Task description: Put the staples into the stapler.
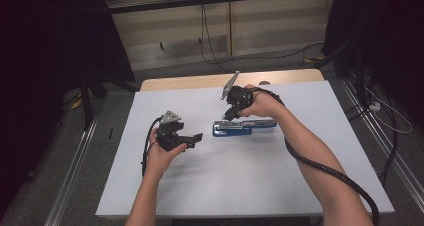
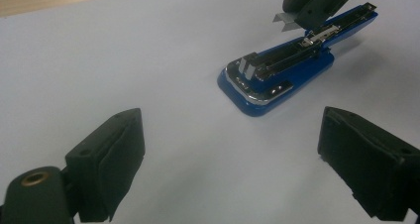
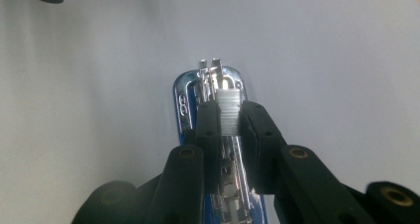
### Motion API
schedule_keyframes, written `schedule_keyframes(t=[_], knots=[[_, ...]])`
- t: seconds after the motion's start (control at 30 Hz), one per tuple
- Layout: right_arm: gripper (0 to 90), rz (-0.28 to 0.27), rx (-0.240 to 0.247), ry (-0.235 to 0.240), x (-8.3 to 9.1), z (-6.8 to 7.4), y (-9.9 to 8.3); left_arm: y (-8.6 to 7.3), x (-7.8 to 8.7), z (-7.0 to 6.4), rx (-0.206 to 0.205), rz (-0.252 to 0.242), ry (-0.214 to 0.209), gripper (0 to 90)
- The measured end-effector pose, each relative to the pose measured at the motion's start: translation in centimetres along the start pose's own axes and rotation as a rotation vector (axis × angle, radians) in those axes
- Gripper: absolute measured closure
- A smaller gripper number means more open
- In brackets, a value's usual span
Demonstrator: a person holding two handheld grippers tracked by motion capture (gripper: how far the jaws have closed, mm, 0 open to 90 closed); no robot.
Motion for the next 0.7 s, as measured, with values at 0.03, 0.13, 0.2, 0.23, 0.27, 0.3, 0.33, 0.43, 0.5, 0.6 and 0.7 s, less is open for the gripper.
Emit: schedule_keyframes(t=[0.03, 0.13, 0.2, 0.23, 0.27, 0.3, 0.33, 0.43, 0.5, 0.6, 0.7], knots=[[79.2, 0.0, 0.0, 0.0, 0.0, 0.0, 0.0, 0.0, 0.0, 0.0, 0.0, 0.001, 0.0, 11.1], [79.2, -0.003, 0.006, 0.006, -0.3, 0.0, 0.2, 0.0, 0.0, 0.1, -0.001, 0.0, 0.003, 11.1], [79.2, 0.001, 0.007, 0.014, -0.4, 0.1, 0.2, 0.0, 0.0, 0.1, 0.002, 0.001, 0.002, 11.0], [79.2, -0.002, 0.014, 0.013, -0.6, 0.1, 0.2, 0.0, 0.0, 0.1, 0.002, 0.001, 0.002, 11.0], [79.2, -0.002, 0.016, 0.012, -0.6, 0.0, 0.3, 0.0, 0.0, 0.1, 0.002, 0.001, 0.001, 11.0], [79.2, 0.002, 0.015, 0.018, -0.8, 0.1, 0.3, 0.0, 0.0, 0.1, 0.001, 0.001, 0.001, 11.0], [79.2, 0.002, 0.015, 0.018, -0.8, 0.1, 0.3, -0.1, 0.0, 0.1, 0.004, 0.002, -0.001, 11.0], [79.2, 0.005, 0.031, 0.027, -1.1, 0.2, 0.5, -0.1, 0.0, 0.1, 0.005, 0.003, 0.001, 11.0], [79.2, 0.005, 0.041, 0.027, -1.2, 0.2, 0.7, -0.1, 0.0, 0.2, 0.006, 0.001, 0.001, 11.0], [79.2, 0.007, 0.043, 0.029, -1.4, 0.3, 0.9, -0.1, 0.1, 0.2, 0.005, 0.0, 0.003, 11.0], [79.2, 0.012, 0.054, 0.028, -1.6, 0.3, 1.0, -0.1, 0.1, 0.2, 0.006, 0.0, 0.003, 11.0]])
Point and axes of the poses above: each handheld gripper's, and its own axes: x roughly backward along the jaws, y roughly out of its top, z roughly to its left, the point moved 6 cm from there along -x, roughly forward along the jaws, and after that the axes turned 2 degrees about y, right-handed, at the moved point
